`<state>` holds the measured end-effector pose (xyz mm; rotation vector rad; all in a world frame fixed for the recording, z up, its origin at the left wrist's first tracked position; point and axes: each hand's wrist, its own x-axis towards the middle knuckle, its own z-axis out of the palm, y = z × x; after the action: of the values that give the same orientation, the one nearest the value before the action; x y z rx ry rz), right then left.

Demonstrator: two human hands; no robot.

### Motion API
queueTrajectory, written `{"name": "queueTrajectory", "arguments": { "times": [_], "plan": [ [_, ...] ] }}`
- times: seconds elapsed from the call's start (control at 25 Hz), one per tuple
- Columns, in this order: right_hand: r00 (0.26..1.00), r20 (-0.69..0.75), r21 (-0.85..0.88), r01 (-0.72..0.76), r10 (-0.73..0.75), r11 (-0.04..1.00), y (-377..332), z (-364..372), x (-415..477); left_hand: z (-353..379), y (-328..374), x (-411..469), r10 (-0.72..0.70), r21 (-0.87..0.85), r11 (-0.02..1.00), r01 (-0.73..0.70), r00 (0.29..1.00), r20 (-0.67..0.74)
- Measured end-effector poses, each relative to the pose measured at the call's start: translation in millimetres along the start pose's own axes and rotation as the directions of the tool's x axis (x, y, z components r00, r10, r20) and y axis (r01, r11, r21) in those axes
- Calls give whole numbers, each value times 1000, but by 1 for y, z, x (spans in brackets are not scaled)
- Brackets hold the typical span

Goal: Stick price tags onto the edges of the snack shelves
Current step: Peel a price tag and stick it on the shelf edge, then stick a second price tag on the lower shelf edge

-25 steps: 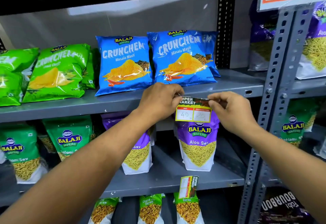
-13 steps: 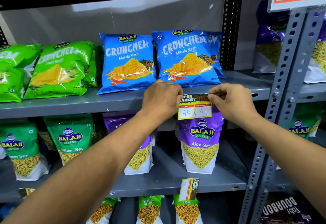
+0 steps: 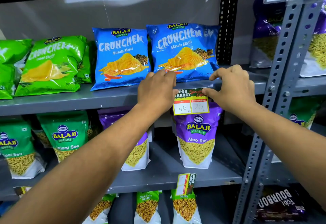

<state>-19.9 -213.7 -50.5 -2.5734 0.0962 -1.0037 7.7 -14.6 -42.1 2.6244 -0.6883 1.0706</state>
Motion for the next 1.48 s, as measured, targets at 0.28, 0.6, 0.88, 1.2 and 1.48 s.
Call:
{"name": "queueTrajectory", "arguments": {
  "times": [0.28,0.6,0.88,1.2,1.48],
  "plan": [
    [986,55,101,148,-154,984,59,24,-62,37,-29,-73,-85,-132,989,62,980,-179],
    [833,534,272,-330,144,904,125,124,-193,160,-8,-170,-143,-79,975,206,863,485],
    [539,793,209,-678,284,705,135,244,-266,212,17,-170,89,-79,996,-45,660,746],
    [413,813,249,-884,411,396,94,274,-255,230,15,-152,110,-167,986,23,660,743],
    [614,675,243,-709,410,662,100,253,-268,223,1,-170,184,-185,979,-80,731,657]
  ]
}}
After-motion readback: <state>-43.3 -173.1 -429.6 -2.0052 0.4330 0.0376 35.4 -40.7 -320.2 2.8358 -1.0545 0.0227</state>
